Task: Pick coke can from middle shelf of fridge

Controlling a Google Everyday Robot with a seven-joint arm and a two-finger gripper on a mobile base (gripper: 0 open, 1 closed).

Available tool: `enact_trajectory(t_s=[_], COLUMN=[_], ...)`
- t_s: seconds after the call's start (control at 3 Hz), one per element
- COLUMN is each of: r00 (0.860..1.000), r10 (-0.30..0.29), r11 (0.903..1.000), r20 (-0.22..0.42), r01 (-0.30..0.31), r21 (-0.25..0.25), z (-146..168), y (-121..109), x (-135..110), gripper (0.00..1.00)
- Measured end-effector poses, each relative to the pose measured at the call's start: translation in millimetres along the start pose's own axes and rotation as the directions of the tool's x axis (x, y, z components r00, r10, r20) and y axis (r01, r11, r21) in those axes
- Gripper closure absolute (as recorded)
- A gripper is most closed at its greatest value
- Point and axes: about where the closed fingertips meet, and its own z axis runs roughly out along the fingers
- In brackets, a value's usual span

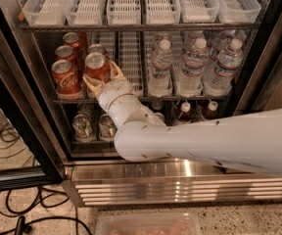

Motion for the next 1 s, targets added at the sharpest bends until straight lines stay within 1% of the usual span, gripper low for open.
enact_trajectory(t_s=[0.33,0.67,1.0], r00=[0.999,1.0,0.998], r10=[-0.001,0.001,0.002], r11=[0.9999,1.0,0.9978], r20=[0.035,0.015,-0.062], r01=[0.0,-0.001,-0.006], r21=[0.01,-0.004,-0.066], z=[-16.4,-35.9,-71.3], y=[-7.2,-19.8,-27.4], x=[-24.7,-43.2,-47.5], gripper=[1.0,1.0,1.0])
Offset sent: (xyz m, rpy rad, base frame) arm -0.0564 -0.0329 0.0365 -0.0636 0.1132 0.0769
